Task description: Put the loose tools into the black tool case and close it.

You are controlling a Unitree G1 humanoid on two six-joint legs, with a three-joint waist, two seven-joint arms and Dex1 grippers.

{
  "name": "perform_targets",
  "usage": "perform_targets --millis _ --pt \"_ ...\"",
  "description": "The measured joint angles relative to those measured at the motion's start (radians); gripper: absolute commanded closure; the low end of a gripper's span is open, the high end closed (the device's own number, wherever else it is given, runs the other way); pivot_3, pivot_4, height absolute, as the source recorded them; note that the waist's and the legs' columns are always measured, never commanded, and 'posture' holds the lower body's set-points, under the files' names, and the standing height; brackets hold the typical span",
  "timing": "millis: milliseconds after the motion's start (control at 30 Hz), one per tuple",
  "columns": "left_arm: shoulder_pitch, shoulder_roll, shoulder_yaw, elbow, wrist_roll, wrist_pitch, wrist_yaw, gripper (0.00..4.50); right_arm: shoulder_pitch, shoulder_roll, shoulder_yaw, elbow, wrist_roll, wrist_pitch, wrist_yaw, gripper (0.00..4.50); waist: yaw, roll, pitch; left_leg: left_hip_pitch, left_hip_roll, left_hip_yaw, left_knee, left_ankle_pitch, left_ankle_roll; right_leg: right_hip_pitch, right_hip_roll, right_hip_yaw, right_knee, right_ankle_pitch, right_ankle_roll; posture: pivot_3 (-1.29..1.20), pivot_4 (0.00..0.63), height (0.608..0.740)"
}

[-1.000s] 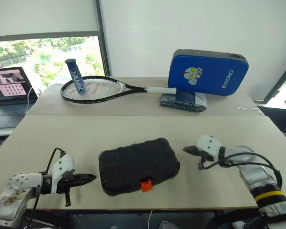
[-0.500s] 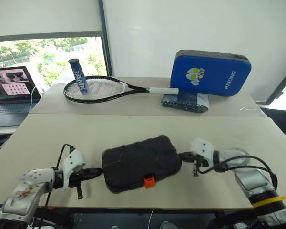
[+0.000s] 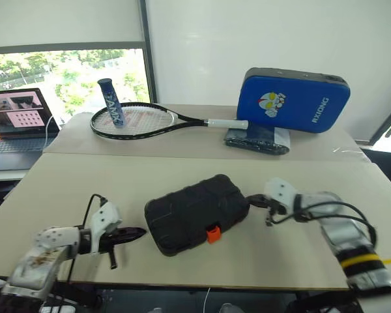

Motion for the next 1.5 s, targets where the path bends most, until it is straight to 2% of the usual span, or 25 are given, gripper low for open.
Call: perform_targets --millis 67,167,233,333,400,500,667,1033,1167,1500 --pt "-0.021 0.041 0.021 -0.027 -0.068 0.055 -0.06 4.5 0.098 -0.026 -0.043 -0.1 0.062 0.011 0.032 4.44 0.0 0.0 0.0 0.001 0.0 0.0 0.0 0.0 0.0 0.001 0.0 0.0 -0.001 0.0 0.0 0.0 0.15 0.74" --pt "-0.151 0.033 0.002 -0.072 -0.153 0.152 -0.078 4.5 0.258 -0.036 -0.074 -0.304 0.156 0.06 0.055 4.44 0.003 0.0 0.0 0.001 0.0 0.0 0.003 0.0 0.0 0.003 0.001 0.0 0.001 0.0 0.001 0.0 0.15 0.74" --pt "-0.255 -0.018 -0.026 -0.073 -0.162 0.175 -0.049 4.5 0.343 -0.031 -0.076 -0.416 0.19 0.097 0.045 4.44 0.006 0.0 0.0 0.002 -0.001 0.0 0.004 0.0 0.0 0.004 0.001 0.0 0.002 0.0 0.001 0.0 0.15 0.74" --pt "-0.392 -0.129 -0.143 -0.032 -0.084 0.156 0.006 4.5 0.436 0.002 -0.042 -0.55 0.201 0.146 0.001 4.44 0.007 0.0 0.0 0.004 -0.001 0.0 0.005 0.0 0.0 0.005 0.002 0.002 0.003 0.0 0.001 0.0 0.15 0.74" --pt "-0.471 -0.221 -0.23 0.05 -0.012 0.123 0.039 4.5 0.439 0.036 0.0 -0.574 0.181 0.158 -0.036 4.44 0.003 -0.001 0.0 0.003 -0.002 0.0 0.005 0.001 -0.001 0.005 0.002 0.002 0.003 0.0 0.002 0.0 0.15 0.74" --pt "-0.54 -0.306 -0.318 0.149 0.074 0.071 0.064 4.5 0.418 0.063 0.053 -0.582 0.151 0.173 -0.073 4.44 -0.005 -0.001 0.0 0.002 -0.002 0.0 0.005 0.001 -0.001 0.003 0.003 0.003 0.003 0.0 0.002 0.0 0.15 0.74" --pt "-0.624 -0.388 -0.377 0.28 0.172 0.008 0.096 4.5 0.356 0.093 0.112 -0.581 0.115 0.189 -0.103 4.44 -0.005 -0.001 0.0 0.0 -0.002 -0.002 0.005 0.001 -0.001 0.002 0.003 0.002 0.002 0.0 0.001 0.0 0.15 0.74" --pt "-0.694 -0.449 -0.411 0.37 0.292 -0.007 0.152 4.5 0.256 0.155 0.199 -0.515 0.063 0.19 -0.133 4.44 0.01 0.0 -0.001 0.009 -0.002 -0.002 0.006 0.001 -0.001 0.012 0.003 0.002 0.002 0.0 0.002 0.0 0.15 0.74" --pt "-0.689 -0.445 -0.421 0.353 0.304 0.019 0.158 4.5 0.25 0.157 0.214 -0.497 0.046 0.19 -0.136 4.44 0.01 0.0 -0.001 0.014 -0.002 -0.002 0.006 0.0 -0.001 0.019 0.003 0.002 -0.001 -0.001 0.005 0.0 0.15 0.74" --pt "-0.674 -0.436 -0.422 0.339 0.328 0.032 0.172 4.5 0.213 0.177 0.223 -0.438 0.028 0.189 -0.133 4.44 0.002 -0.001 -0.003 0.019 -0.002 -0.002 0.005 0.001 -0.001 0.023 0.004 0.002 -0.001 -0.003 0.007 0.0 0.15 0.74"
